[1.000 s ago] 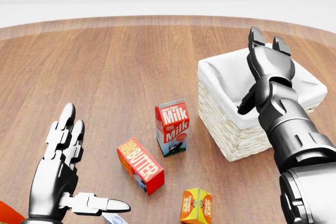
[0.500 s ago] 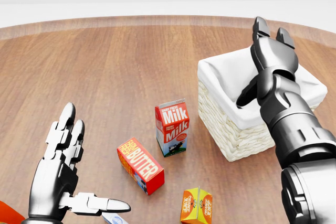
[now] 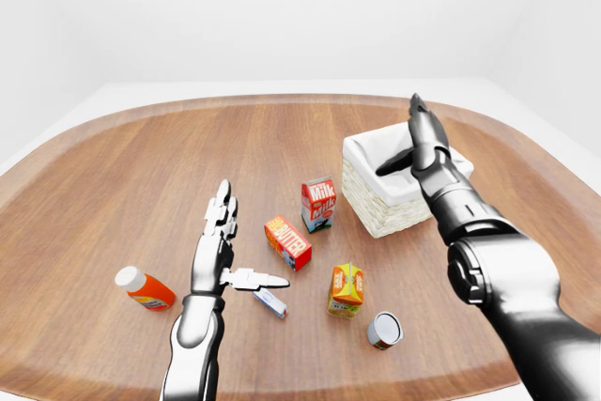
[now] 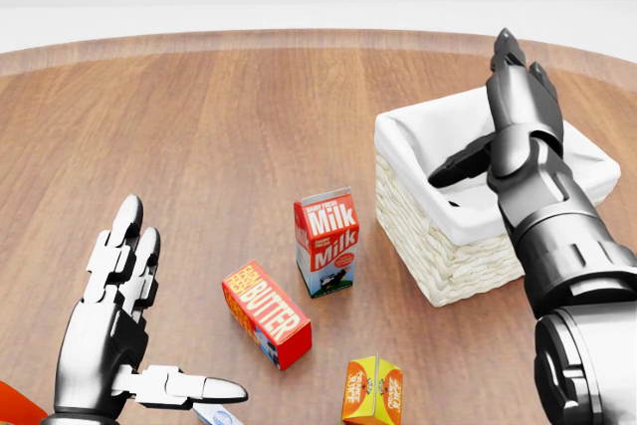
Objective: Pick up the alphabet soup and the tomato sauce, and put them in the basket.
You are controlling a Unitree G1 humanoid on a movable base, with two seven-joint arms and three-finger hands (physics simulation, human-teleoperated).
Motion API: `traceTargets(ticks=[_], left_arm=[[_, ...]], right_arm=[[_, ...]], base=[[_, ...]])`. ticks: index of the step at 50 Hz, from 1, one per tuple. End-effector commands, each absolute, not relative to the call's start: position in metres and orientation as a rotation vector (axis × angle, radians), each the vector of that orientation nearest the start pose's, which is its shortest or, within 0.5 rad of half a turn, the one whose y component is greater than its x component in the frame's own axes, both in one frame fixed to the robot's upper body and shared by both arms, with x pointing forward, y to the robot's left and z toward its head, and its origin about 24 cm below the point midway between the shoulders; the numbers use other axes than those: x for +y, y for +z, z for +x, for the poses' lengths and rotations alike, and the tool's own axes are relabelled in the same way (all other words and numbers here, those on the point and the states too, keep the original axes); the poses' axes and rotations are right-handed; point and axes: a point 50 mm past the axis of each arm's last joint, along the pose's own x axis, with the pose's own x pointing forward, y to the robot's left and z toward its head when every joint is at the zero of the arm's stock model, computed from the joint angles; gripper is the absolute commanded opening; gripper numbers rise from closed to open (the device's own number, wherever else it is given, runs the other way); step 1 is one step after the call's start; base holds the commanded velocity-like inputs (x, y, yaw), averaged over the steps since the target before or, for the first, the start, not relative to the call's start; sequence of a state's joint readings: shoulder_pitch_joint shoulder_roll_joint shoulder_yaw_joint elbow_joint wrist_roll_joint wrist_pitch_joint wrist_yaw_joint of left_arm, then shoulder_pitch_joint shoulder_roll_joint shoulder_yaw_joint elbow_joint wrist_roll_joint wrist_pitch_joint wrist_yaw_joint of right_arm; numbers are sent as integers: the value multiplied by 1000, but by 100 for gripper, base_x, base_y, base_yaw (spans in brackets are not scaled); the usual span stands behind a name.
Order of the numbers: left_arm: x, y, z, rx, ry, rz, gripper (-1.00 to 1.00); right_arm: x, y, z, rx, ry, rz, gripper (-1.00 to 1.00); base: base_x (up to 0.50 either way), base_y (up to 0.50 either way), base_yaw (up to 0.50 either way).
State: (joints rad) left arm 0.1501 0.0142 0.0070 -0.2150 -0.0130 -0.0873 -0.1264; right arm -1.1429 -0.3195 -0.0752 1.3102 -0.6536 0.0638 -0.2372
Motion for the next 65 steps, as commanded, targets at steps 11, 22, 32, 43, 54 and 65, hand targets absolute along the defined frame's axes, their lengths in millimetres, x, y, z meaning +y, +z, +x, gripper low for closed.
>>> traceTargets(ticks=[11,22,32,43,54,65], left_arm=[[158,67,225,-163,-45,34,100],[158,67,225,-163,-44,34,100],[158,67,225,-163,-44,34,100],[158,67,225,-163,-45,34,100],[158,67,225,-163,-44,35,100],[158,67,225,-163,-44,34,100]], right_arm=[[-190,152,419,34,-200,-653,100],[-181,151,420,27,-169,-573,100],[-180,141,417,52,-151,-522,100],[-178,135,416,61,-137,-491,100],[-176,131,414,63,-126,-462,100],[-167,129,412,35,-90,-403,100]], base=[[0,0,0],[0,0,0],[0,0,0],[0,0,0],[0,0,0],[0,0,0]])
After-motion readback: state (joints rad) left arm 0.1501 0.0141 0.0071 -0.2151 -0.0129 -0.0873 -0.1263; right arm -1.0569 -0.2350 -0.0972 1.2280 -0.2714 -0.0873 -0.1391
